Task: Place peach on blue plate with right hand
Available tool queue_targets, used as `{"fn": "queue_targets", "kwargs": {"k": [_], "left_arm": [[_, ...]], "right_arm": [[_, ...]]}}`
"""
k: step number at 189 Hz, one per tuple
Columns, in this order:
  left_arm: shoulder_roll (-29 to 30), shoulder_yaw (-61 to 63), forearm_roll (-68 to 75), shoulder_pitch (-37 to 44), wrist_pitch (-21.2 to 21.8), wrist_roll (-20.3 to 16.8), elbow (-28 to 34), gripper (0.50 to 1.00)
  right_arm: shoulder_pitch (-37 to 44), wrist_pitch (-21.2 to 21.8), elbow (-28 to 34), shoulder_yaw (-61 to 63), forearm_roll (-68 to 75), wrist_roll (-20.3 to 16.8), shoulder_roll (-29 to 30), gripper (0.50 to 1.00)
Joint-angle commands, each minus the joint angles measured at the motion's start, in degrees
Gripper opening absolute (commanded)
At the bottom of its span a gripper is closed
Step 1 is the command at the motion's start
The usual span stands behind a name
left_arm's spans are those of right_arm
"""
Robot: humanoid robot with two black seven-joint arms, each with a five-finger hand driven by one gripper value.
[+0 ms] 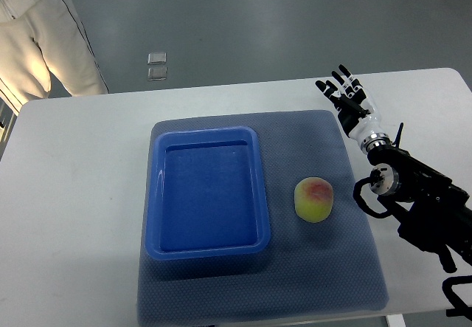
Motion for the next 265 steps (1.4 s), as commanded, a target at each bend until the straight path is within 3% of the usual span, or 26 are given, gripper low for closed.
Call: {"fn": "queue_targets", "kwargs": {"k": [1, 221, 248, 265], "left_arm": [[0.0, 0.0, 0.0, 0.0, 0.1, 0.0, 0.1, 1.0], [0.0, 0.0, 0.0, 0.0, 0.0, 0.0, 0.0, 1.0], [0.0, 0.0, 0.0, 0.0, 0.0, 0.0, 0.0, 1.0], [0.0, 0.0, 0.0, 0.0, 0.1, 0.0, 0.0, 1.0]], "right_arm": [[0.0, -0.1, 0.0, -0.1, -0.2, 0.0, -0.1, 0.93], [-0.2, -0.8, 0.8, -0.4, -1.1, 0.5, -1.5, 0.93], [0.2, -0.4, 0.9, -0.7, -4.6, 0.5, -3.5, 0.93], [0.6, 0.7, 1.3, -1.4, -17.9, 0.5, -6.0, 0.93]]}}
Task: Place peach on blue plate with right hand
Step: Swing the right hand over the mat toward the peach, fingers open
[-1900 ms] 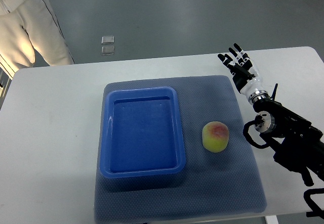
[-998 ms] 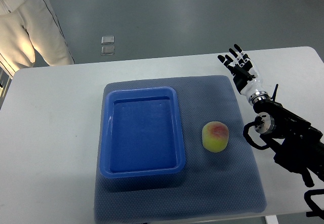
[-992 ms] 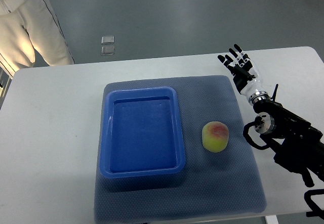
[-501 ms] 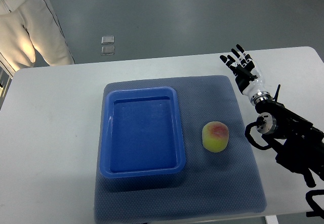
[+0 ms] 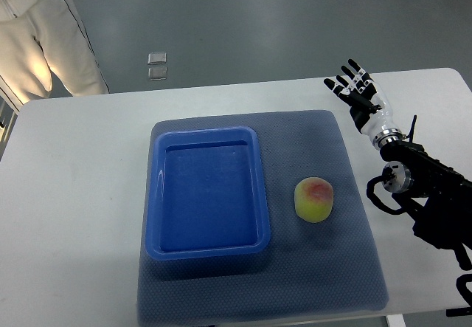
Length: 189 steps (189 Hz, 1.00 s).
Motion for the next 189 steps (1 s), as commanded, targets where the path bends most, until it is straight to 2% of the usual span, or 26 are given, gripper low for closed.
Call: {"fn": "queue_targets", "kwargs": {"k": [1, 16, 25, 26, 36, 45, 46, 50, 59, 60, 76, 101, 111, 112, 118, 152, 176, 186, 189], "left_arm": [[0.0, 0.0, 0.0, 0.0, 0.0, 0.0, 0.0, 1.0], [0.0, 0.0, 0.0, 0.0, 0.0, 0.0, 0.0, 1.0], [0.0, 0.0, 0.0, 0.0, 0.0, 0.0, 0.0, 1.0], [0.0, 0.0, 0.0, 0.0, 0.0, 0.0, 0.0, 1.0], [0.0, 0.0, 0.0, 0.0, 0.0, 0.0, 0.0, 1.0], [0.0, 0.0, 0.0, 0.0, 0.0, 0.0, 0.0, 1.0], [0.0, 0.0, 0.0, 0.0, 0.0, 0.0, 0.0, 1.0], [0.0, 0.0, 0.0, 0.0, 0.0, 0.0, 0.0, 1.0], [0.0, 0.0, 0.0, 0.0, 0.0, 0.0, 0.0, 1.0], [0.0, 0.0, 0.0, 0.0, 0.0, 0.0, 0.0, 1.0], [0.0, 0.0, 0.0, 0.0, 0.0, 0.0, 0.0, 1.0], [0.0, 0.0, 0.0, 0.0, 0.0, 0.0, 0.0, 1.0], [0.0, 0.0, 0.0, 0.0, 0.0, 0.0, 0.0, 1.0], [0.0, 0.0, 0.0, 0.0, 0.0, 0.0, 0.0, 1.0], [0.0, 0.0, 0.0, 0.0, 0.0, 0.0, 0.0, 1.0], [0.0, 0.0, 0.0, 0.0, 0.0, 0.0, 0.0, 1.0], [0.0, 0.0, 0.0, 0.0, 0.0, 0.0, 0.0, 1.0], [0.0, 0.0, 0.0, 0.0, 0.0, 0.0, 0.0, 1.0], [0.0, 0.0, 0.0, 0.0, 0.0, 0.0, 0.0, 1.0]], "right_arm": [[0.4, 0.8, 0.3, -0.4, -9.9, 0.0, -1.9, 0.93], [0.4, 2.2, 0.9, -0.4, -18.6, 0.0, -3.8, 0.93], [0.4, 2.3, 0.9, -0.4, -18.6, 0.0, -3.8, 0.93], [0.4, 3.3, 1.7, -0.4, -23.7, 0.0, -5.5, 0.93], [0.5, 4.8, 2.7, -0.5, -28.5, 0.1, -7.3, 0.93], [0.5, 4.8, 2.7, -0.5, -28.5, 0.1, -7.3, 0.93], [1.5, 6.5, 4.3, -0.9, -33.0, 0.2, -9.4, 0.93], [1.7, 7.2, 5.2, -1.4, -34.9, 0.2, -10.3, 0.93], [1.7, 7.2, 5.2, -1.4, -34.9, 0.2, -10.3, 0.93], [2.0, 8.7, 7.8, -2.9, -38.9, 0.7, -13.2, 0.93], [3.5, 11.3, 12.7, -5.9, -44.6, 2.4, -18.6, 0.93], [7.5, 13.8, 18.4, -11.0, -51.2, 3.5, -24.4, 0.93], [7.5, 13.8, 18.4, -11.0, -51.2, 3.5, -24.4, 0.93], [9.6, 14.4, 19.8, -12.4, -53.0, 3.5, -26.7, 0.93], [10.8, 14.7, 20.4, -13.3, -54.2, 3.6, -27.9, 0.93], [16.7, 18.1, 23.0, -17.0, -62.2, 4.4, -30.7, 0.93], [18.6, 20.8, 27.9, -19.1, -68.7, 5.2, -32.1, 0.93], [18.6, 20.8, 27.9, -19.1, -68.7, 5.2, -32.1, 0.93], [19.3, 21.8, 29.8, -20.1, -71.2, 5.4, -32.3, 0.93]]}}
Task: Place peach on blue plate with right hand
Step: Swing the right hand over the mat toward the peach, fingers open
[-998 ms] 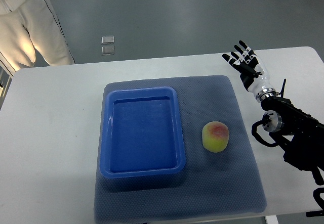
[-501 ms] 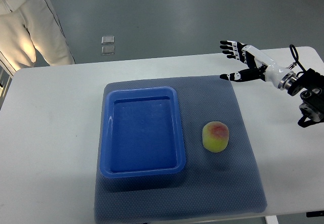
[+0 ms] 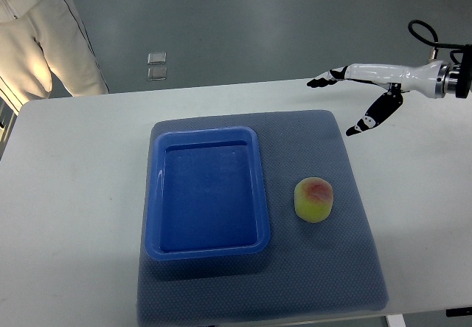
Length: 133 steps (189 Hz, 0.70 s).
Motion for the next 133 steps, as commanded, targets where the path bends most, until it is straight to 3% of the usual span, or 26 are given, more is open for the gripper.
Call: {"fn": "queue_targets", "kwargs": {"k": [1, 29, 133], "left_arm": [[0.0, 0.0, 0.0, 0.0, -0.1, 0.0, 0.0, 1.0], [0.0, 0.0, 0.0, 0.0, -0.1, 0.0, 0.0, 1.0], [0.0, 0.0, 0.0, 0.0, -0.1, 0.0, -0.1, 1.0]], "right_arm": [[1.2, 1.9, 3.4, -1.6, -4.4, 0.3, -0.6, 0.93], [2.0, 1.9, 7.0, -5.4, -6.5, 0.3, -0.1, 0.93], [-3.1, -0.4, 9.0, -6.2, -7.4, 0.3, 0.6, 0.928]]}}
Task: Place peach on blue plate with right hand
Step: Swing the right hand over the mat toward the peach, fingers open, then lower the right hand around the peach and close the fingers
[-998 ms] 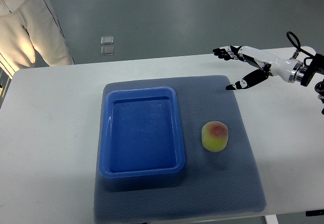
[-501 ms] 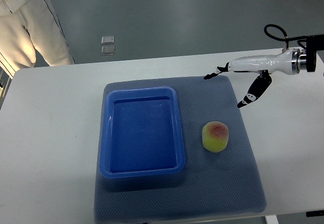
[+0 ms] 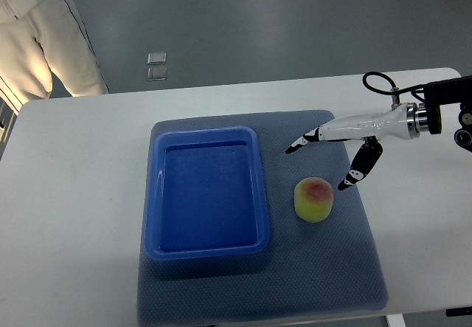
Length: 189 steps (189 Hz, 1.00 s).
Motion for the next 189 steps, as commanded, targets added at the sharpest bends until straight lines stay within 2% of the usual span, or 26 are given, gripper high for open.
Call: {"fn": "queue_targets", "kwargs": {"k": [1, 37, 38, 46, 92, 136, 189], "left_arm": [[0.0, 0.0, 0.0, 0.0, -0.1, 0.0, -0.1, 1.0], [0.0, 0.0, 0.0, 0.0, 0.0, 0.0, -0.1, 1.0], [0.0, 0.0, 0.0, 0.0, 0.0, 0.0, -0.1, 1.0], [0.0, 0.0, 0.0, 0.0, 0.0, 0.0, -0.1, 1.0], [0.0, 0.0, 0.0, 0.0, -0.1, 0.0, -0.1, 1.0], [0.0, 0.0, 0.0, 0.0, 0.0, 0.0, -0.1, 1.0], [0.0, 0.0, 0.0, 0.0, 0.0, 0.0, -0.1, 1.0]], "right_arm": [[-1.5, -0.7, 0.5, 0.0, -0.4, 0.0, -0.1, 0.928], [-3.8, -2.5, 0.5, 0.0, -0.6, 0.0, 0.1, 0.928], [-4.7, -3.7, 0.5, 0.0, -0.7, 0.0, 0.1, 0.928], [-5.4, -4.9, 0.5, 0.0, -0.7, -0.1, 0.1, 0.928], [-7.7, -7.5, 0.5, 0.0, -0.7, -0.3, 0.6, 0.928], [-9.5, -9.5, 0.5, 0.0, -0.7, -0.7, 2.6, 0.928], [-10.7, -9.8, -0.1, 0.0, -1.6, -0.8, 4.0, 0.928]]}}
